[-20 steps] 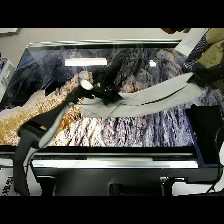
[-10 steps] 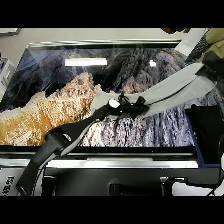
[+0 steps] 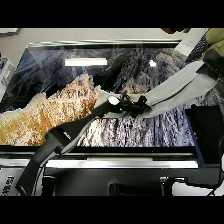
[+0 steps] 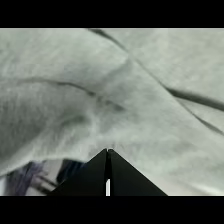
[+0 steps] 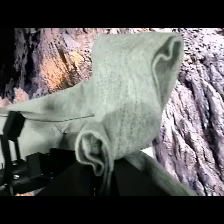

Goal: Fold the clothes and pants, and hang the long-sleeved shirts on hangers.

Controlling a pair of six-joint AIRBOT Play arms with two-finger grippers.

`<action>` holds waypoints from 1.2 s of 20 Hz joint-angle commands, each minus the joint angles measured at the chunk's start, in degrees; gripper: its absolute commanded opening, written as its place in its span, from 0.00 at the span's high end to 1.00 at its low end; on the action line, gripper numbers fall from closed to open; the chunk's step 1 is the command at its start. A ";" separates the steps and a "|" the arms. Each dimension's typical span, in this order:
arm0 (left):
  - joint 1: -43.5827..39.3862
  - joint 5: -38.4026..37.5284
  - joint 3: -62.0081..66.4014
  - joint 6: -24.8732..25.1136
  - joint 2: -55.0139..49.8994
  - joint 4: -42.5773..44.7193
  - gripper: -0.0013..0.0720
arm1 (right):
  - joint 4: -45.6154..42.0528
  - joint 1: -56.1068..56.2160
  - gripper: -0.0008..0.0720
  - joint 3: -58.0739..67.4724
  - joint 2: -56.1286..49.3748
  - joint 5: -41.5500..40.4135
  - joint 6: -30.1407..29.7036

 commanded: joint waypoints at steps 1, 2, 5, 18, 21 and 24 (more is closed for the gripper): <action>7.10 -15.30 0.17 0.59 6.03 15.39 0.97 | 3.61 1.22 0.94 -0.09 -0.44 0.79 0.90; 9.55 -19.21 0.17 1.73 8.63 19.87 0.97 | 3.26 2.99 0.94 -0.09 -0.50 1.33 1.20; 17.35 -30.51 0.17 2.05 17.90 32.96 0.96 | 0.98 10.69 0.94 -0.09 -1.31 3.72 5.49; 40.65 -48.81 0.11 5.05 40.57 45.48 0.96 | -6.36 42.88 0.94 -0.09 -15.96 19.52 21.42; 41.16 -48.78 0.09 5.07 40.46 45.48 0.96 | -6.29 45.51 0.94 -0.09 -19.89 20.31 23.17; 41.16 -48.59 -0.07 5.07 40.35 45.51 0.96 | -6.23 46.75 0.94 -0.09 -22.99 20.55 24.24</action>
